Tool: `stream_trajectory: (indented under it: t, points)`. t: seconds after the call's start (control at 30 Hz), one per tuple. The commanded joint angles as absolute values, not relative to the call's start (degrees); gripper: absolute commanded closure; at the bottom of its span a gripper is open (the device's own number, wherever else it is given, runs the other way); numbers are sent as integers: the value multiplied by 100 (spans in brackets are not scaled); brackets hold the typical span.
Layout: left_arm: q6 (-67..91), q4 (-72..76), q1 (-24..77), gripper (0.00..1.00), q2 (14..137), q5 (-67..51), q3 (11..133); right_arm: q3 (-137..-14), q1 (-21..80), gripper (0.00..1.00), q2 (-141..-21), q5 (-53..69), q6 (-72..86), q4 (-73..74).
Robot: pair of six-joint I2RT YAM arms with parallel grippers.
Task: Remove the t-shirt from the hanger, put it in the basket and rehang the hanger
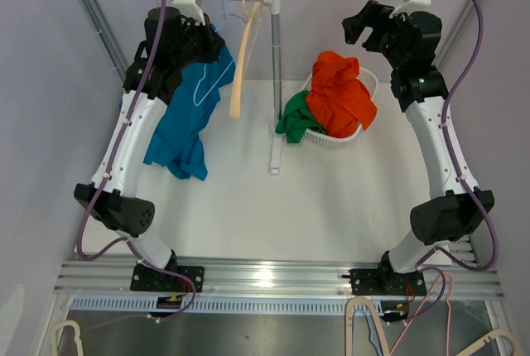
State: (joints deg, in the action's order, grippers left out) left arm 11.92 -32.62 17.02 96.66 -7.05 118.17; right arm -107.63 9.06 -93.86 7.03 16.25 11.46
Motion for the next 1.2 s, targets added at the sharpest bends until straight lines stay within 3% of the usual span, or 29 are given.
stream_trajectory:
  t: [0.0, 0.03, 0.07, 0.1, 0.2, 0.3, 0.47, 0.57, 0.7, 0.97, 1.17]
  points:
    - [1090, -3182, 1723, 99, 9519, -554, 11830, -10696, 870, 1, -9255, 817, 1538, 1169]
    - [1090, -3199, 1723, 90, 9510, -571, 11865, -10696, 870, 0, -9255, 843, 1529, 1204]
    - [1072, -3217, 1723, 55, 9510, -606, 11874, -10670, 861, 1, -9237, 852, 1521, 1204]
    - [1072, -3234, 1731, 44, 9501, -615, 11874, -10661, 861, 0, -9237, 870, 1538, 1213]
    - [1037, -3269, 1723, 26, 9326, -615, 11795, -10679, 861, 0, -9237, 1001, 1538, 1213]
    - [923, -3025, 1723, 16, 8731, -685, 11367, -10696, 861, 1, -9237, 1054, 1538, 1230]
    - [861, -2813, 1381, 12, 7744, -737, 10750, -10495, 861, 1, -9097, 1116, 1503, 1222]
    - [713, -2997, 1204, 1, 7445, -669, 10601, -10222, 861, 1, -8974, 1160, 1564, 1099]
    - [510, -2497, 1038, 0, 7005, -438, 9888, -10029, 861, 0, -8886, 1344, 1705, 1107]
    - [439, -3199, 63, 0, 8172, -993, 10977, -9668, 905, 0, -8508, 1433, 1820, 976]
    - [721, -3208, -185, 9, 9008, -1345, 11697, -9563, 1002, 1, -8437, 1257, 1600, 967]
